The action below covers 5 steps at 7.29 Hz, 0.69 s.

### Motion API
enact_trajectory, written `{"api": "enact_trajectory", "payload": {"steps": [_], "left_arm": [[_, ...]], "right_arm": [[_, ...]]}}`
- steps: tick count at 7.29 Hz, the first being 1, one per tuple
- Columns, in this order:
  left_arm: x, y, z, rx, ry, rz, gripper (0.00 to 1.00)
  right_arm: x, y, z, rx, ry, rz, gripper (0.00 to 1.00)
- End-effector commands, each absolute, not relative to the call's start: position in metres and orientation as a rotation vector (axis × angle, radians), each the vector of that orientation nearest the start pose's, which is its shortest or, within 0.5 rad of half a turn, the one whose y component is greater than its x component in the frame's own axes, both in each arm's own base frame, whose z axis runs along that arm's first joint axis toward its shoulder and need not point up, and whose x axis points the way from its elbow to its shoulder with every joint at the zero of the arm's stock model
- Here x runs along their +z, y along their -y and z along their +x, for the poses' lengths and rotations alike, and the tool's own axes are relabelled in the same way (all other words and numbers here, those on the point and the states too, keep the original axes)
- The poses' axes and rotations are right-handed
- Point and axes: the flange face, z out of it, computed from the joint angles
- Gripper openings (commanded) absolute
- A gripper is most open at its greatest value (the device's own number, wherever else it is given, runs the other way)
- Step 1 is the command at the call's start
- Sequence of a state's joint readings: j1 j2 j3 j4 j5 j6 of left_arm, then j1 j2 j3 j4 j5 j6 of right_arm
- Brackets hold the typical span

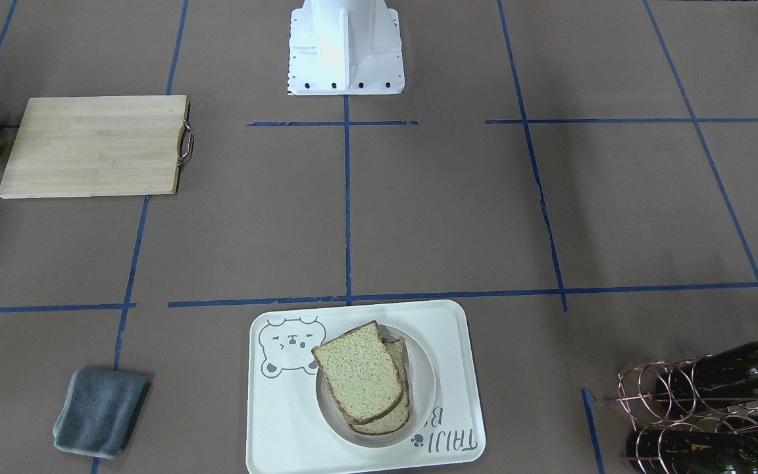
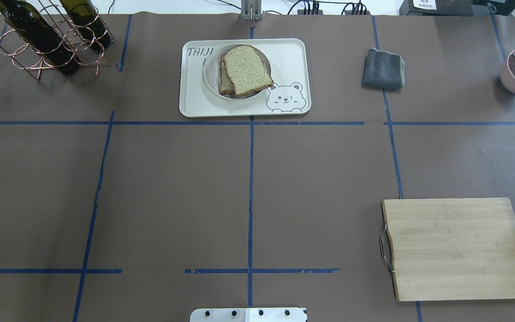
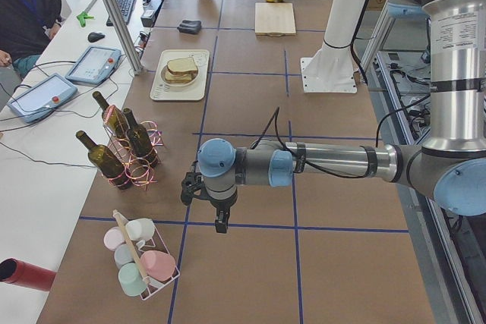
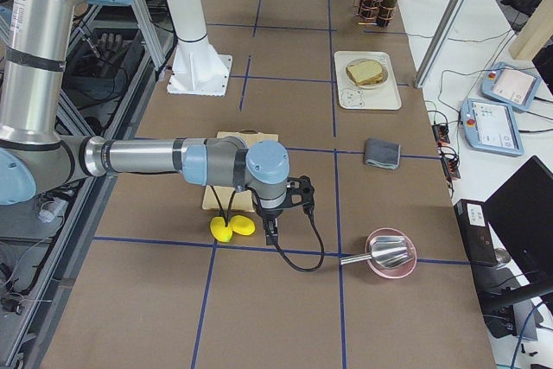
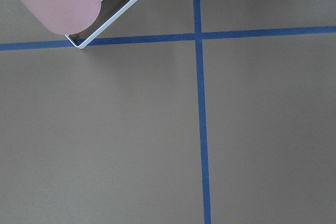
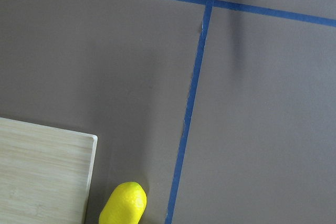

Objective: Make sandwich and place on tray

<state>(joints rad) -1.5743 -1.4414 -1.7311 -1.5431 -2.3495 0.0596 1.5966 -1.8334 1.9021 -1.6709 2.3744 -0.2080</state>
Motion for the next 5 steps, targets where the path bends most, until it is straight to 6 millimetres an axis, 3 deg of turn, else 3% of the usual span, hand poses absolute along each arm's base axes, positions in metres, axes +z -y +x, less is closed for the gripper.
{"api": "enact_trajectory", "payload": {"steps": [1, 5], "left_arm": [[0.6395, 0.4336, -0.0645, 0.059, -0.78, 0.034, 1.0], [0.6331, 0.4364, -0.0641, 0.066, -0.777, 0.046, 1.0]], "right_arm": [[0.6183, 0.3775, 0.0716, -0.162, 0.801, 0.066, 1.0], [0.6218, 0.3765, 0.0707, -0.159, 0.805, 0.057, 1.0]]}}
